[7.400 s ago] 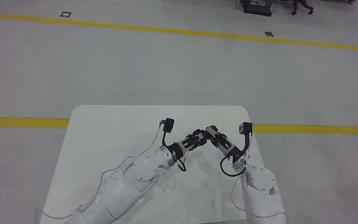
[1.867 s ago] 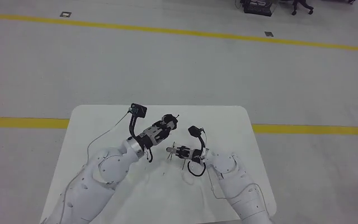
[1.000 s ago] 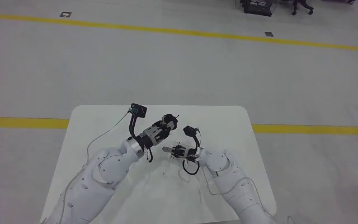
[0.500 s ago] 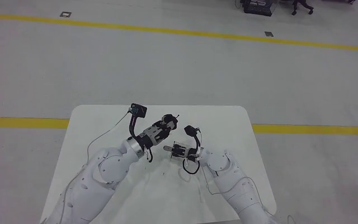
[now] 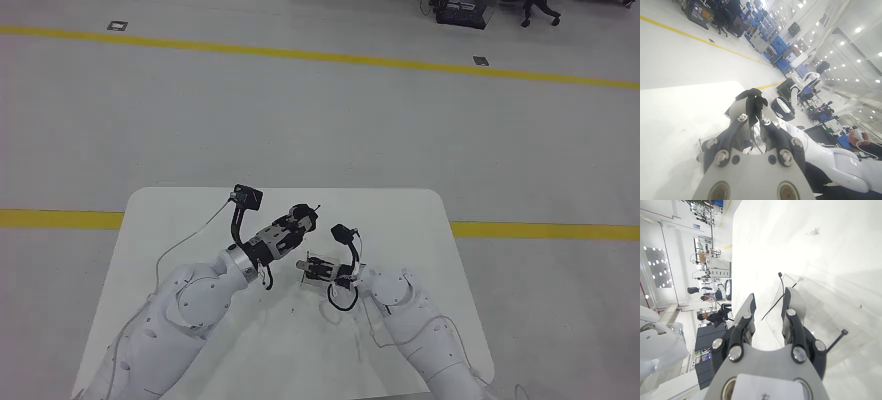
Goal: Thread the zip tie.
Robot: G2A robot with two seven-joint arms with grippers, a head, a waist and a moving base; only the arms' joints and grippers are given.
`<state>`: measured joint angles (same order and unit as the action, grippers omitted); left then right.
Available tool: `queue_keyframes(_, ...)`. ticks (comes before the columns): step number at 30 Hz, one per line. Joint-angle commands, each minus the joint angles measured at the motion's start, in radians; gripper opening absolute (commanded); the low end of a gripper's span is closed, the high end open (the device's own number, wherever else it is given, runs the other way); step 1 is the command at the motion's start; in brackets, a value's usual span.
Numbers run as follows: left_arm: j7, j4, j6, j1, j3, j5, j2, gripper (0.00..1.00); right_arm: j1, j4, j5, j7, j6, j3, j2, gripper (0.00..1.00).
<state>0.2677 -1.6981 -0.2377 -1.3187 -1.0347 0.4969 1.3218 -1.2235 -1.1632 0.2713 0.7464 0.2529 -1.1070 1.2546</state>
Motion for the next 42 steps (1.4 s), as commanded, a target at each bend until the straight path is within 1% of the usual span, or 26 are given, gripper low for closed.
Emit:
queue_keyframes(1,0.0,0.0,0.0,0.0,0.0,0.0,0.0,0.0,-0.001,-0.001,0.0,-0.001,-0.001,0.001,-0.001,0.24)
queue_keyframes(2,0.0,0.0,0.0,0.0,0.0,0.0,0.0,0.0,-0.002,-0.001,0.0,-0.001,-0.002,0.001,-0.001,0.19)
queue_keyframes(3,0.0,0.0,0.0,0.0,0.0,0.0,0.0,0.0,-0.002,-0.001,0.0,-0.002,-0.003,0.002,-0.002,0.16)
queue_keyframes(6,0.0,0.0,0.0,0.0,0.0,0.0,0.0,0.0,-0.003,-0.001,0.0,-0.005,-0.004,0.003,-0.003,0.12)
queue_keyframes(8,0.0,0.0,0.0,0.0,0.0,0.0,0.0,0.0,-0.004,-0.001,0.0,-0.007,-0.004,0.003,-0.004,0.07)
queue_keyframes(9,0.0,0.0,0.0,0.0,0.0,0.0,0.0,0.0,-0.005,-0.001,0.0,-0.007,-0.004,0.003,-0.005,0.01)
queue_keyframes(10,0.0,0.0,0.0,0.0,0.0,0.0,0.0,0.0,-0.006,-0.002,0.0,-0.008,-0.004,0.003,-0.005,0.0)
queue_keyframes(19,0.0,0.0,0.0,0.0,0.0,0.0,0.0,0.0,-0.02,-0.018,-0.003,-0.014,0.01,-0.009,-0.014,0.0)
queue_keyframes(29,0.0,0.0,0.0,0.0,0.0,0.0,0.0,0.0,-0.065,-0.057,-0.036,-0.001,0.043,-0.065,-0.035,0.0)
queue_keyframes(31,0.0,0.0,0.0,0.0,0.0,0.0,0.0,0.0,-0.078,-0.069,-0.053,-0.001,0.064,-0.078,-0.04,0.0)
queue_keyframes(34,0.0,0.0,0.0,0.0,0.0,0.0,0.0,0.0,-0.091,-0.077,-0.053,0.003,0.079,-0.092,-0.046,0.0)
queue_keyframes(42,0.0,0.0,0.0,0.0,0.0,0.0,0.0,0.0,-0.109,-0.087,-0.06,0.009,0.086,-0.099,-0.055,0.0)
